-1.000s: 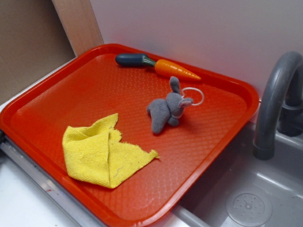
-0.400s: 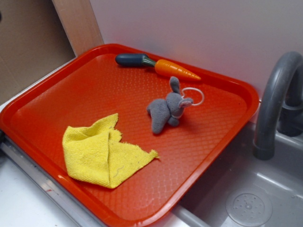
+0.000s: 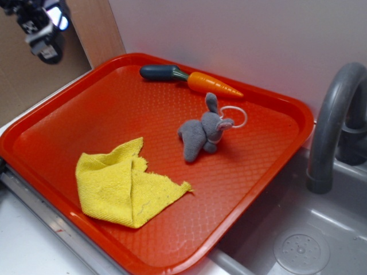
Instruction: Grab the gray animal.
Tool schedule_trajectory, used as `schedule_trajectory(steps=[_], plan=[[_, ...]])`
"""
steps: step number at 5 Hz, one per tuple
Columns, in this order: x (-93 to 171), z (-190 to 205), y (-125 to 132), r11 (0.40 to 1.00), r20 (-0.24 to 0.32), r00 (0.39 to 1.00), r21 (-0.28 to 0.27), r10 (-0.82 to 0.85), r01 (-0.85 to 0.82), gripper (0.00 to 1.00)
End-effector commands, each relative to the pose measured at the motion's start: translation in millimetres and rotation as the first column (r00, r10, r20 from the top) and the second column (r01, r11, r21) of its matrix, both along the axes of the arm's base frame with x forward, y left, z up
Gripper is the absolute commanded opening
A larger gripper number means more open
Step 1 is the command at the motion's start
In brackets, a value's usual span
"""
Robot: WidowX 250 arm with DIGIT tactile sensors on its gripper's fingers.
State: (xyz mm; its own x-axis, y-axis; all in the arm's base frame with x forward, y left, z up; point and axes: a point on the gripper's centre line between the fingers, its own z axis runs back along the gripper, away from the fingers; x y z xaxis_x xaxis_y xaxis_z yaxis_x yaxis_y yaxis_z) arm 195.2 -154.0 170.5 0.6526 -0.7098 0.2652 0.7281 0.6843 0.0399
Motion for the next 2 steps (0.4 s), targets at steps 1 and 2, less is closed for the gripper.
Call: schedule_trajectory(steps=[1,2], plan=[[19,-39,-82,0.997,-0.081,0.994,-0.025,-0.078,0.076,1.00],[34,-58,-105,0.994,-0.140,0.987,-0.080,-0.080,0.069,1.00]])
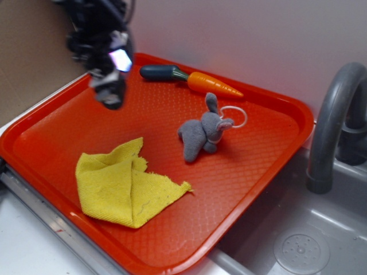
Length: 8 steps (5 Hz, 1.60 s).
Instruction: Grab the gray animal.
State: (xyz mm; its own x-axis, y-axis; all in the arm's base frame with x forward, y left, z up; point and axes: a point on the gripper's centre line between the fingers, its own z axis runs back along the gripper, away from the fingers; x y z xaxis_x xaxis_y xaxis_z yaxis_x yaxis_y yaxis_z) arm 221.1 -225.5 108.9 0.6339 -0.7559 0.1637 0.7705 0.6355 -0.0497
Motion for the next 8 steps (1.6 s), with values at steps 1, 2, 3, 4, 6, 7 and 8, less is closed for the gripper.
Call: schedule_trajectory(steps=[1,2,3,4,6,7,8], plan=[[16,-11,-52,0.998,-0.042,0.999,-0.059,-0.004,0.002,1.00],[16,-27,-66,0.999,-0.064,0.997,-0.031,-0.040,0.038,1.00],[16,-42,-73,0.998,-0.097,0.995,0.042,-0.034,0.038,1.00],[12,-55,-86,0.996,-0.136,0.989,0.071,-0.051,0.061,1.00],[-4,8,-59,0.977,-0.032,0.991,0.172,0.130,-0.123,0.00],[-20,59,-20,0.902,-0.032,0.927,0.245,0.373,-0.355,0.00],[-33,89,15,0.755,-0.059,0.804,0.392,0.592,-0.526,0.00]])
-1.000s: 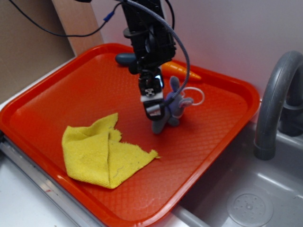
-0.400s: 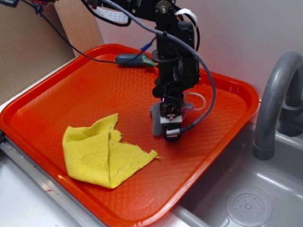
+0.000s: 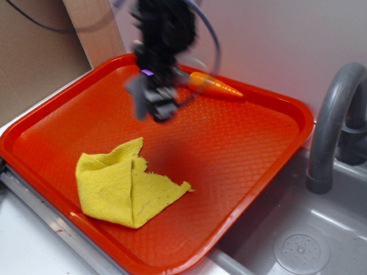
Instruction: Grab the gray animal.
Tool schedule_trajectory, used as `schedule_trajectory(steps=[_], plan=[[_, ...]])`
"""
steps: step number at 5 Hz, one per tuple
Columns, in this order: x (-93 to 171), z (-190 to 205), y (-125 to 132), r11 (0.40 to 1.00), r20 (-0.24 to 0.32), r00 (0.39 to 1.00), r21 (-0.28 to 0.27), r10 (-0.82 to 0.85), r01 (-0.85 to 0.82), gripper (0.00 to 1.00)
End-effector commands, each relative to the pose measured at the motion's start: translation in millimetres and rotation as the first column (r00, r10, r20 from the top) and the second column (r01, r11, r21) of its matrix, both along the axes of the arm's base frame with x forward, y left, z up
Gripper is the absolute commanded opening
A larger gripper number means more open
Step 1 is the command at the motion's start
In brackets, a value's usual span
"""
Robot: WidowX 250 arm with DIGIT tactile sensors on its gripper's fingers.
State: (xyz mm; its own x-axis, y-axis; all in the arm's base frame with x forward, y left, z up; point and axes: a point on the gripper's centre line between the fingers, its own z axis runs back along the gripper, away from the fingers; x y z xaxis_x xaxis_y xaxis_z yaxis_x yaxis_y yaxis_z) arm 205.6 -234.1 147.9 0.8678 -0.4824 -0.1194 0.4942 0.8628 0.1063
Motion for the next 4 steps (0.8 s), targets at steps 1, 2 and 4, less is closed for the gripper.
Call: schedule_trajectory(steps=[1,2,4], plan=[[-33,55,65,0.912,-0.056,0.915,0.128,0.400,-0.390,0.00],[-47,64,103,0.858,-0.056,0.858,0.103,0.511,-0.504,0.00],[-63,69,149,0.829,0.050,0.830,-0.106,0.556,-0.549,0.00]])
